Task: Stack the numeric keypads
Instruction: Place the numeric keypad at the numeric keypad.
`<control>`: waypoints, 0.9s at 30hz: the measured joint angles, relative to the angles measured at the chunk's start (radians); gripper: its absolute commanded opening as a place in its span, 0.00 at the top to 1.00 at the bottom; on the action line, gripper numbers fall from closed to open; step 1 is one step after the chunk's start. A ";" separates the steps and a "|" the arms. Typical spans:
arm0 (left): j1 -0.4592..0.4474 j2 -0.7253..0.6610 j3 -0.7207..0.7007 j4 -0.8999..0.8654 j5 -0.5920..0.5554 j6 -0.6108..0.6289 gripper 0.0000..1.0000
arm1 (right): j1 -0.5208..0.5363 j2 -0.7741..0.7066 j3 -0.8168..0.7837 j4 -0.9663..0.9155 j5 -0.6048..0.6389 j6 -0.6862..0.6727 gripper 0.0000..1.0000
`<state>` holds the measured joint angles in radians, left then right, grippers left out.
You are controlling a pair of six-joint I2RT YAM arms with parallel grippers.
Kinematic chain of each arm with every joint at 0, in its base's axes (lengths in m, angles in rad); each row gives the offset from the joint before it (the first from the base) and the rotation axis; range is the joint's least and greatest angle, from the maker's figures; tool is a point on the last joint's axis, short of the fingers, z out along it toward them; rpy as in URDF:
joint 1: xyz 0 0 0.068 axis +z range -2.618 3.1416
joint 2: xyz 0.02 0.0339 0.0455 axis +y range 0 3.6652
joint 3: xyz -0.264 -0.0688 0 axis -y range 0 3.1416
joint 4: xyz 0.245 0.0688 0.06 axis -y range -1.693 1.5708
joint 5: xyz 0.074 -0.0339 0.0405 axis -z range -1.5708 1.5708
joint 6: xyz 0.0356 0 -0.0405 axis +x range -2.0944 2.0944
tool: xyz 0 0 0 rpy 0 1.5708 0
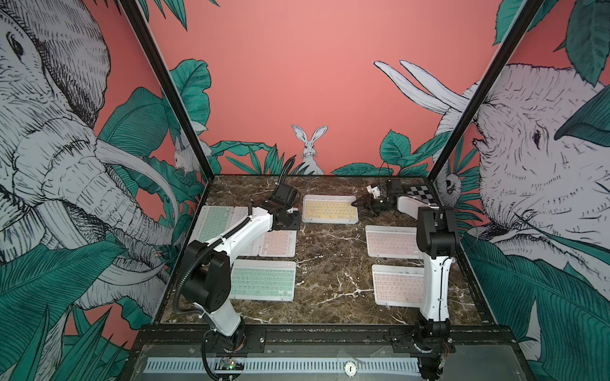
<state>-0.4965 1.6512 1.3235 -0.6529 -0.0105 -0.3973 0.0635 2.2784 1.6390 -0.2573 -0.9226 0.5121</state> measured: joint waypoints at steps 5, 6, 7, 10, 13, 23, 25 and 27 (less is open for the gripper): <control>0.000 0.000 -0.005 0.001 0.003 -0.001 0.45 | 0.000 -0.033 -0.002 -0.055 0.061 -0.041 0.39; 0.000 0.000 -0.005 0.001 0.003 -0.001 0.45 | 0.000 -0.045 -0.007 -0.064 0.078 -0.049 0.39; 0.000 0.000 -0.006 0.002 0.002 -0.001 0.45 | 0.000 -0.058 -0.014 -0.068 0.091 -0.054 0.39; 0.000 -0.002 -0.018 0.008 0.002 0.000 0.45 | 0.000 -0.130 -0.068 -0.079 0.151 -0.073 0.38; 0.000 -0.016 -0.041 0.018 0.001 0.000 0.45 | 0.000 -0.249 -0.172 -0.082 0.230 -0.077 0.38; -0.076 -0.097 -0.130 0.087 -0.026 0.005 0.45 | 0.010 -0.659 -0.581 -0.132 0.520 -0.101 0.38; -0.104 -0.100 -0.138 0.103 -0.032 0.008 0.45 | 0.016 -0.684 -0.631 -0.149 0.554 -0.109 0.38; -0.127 -0.100 -0.149 0.124 -0.031 0.009 0.45 | 0.027 -0.692 -0.668 -0.175 0.588 -0.122 0.39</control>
<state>-0.6235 1.5509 1.1748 -0.5285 -0.0418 -0.3882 0.0910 1.5860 0.9710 -0.4328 -0.3347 0.3904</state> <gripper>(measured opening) 0.545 0.616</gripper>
